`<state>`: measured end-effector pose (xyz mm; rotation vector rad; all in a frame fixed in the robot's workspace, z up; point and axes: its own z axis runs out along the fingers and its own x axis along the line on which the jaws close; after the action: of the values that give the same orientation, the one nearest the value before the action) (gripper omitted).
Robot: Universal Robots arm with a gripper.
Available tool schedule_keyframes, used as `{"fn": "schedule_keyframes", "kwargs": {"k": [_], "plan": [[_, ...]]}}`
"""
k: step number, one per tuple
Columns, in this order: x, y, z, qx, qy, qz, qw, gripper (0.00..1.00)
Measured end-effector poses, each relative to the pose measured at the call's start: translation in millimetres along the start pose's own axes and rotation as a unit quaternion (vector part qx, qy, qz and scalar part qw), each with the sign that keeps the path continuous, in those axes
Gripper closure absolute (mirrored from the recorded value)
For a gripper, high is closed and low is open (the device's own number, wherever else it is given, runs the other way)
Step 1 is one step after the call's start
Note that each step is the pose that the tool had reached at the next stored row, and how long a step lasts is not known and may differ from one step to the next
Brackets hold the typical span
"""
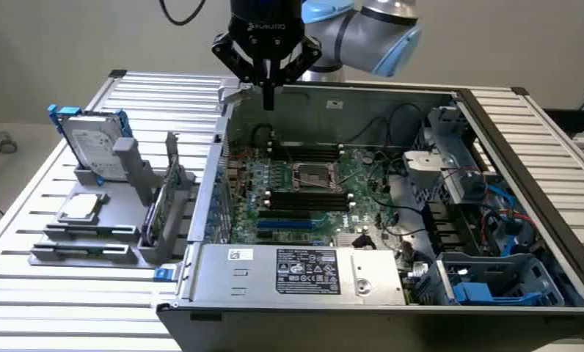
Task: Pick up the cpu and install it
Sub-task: 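Reach for the cpu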
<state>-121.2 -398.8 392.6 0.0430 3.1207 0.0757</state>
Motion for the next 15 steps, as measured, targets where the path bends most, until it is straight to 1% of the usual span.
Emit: {"fn": "schedule_keyframes", "kwargs": {"k": [12,13,15], "plan": [[0.0,0.0,0.0,0.0,0.0001,-0.001,1.0,0.89],[1.0,-0.1,0.1,-0.0001,0.0,-0.002,1.0,0.89],[9.8,-0.3,-0.2,-0.0001,0.0001,-0.002,1.0,0.89]]}}
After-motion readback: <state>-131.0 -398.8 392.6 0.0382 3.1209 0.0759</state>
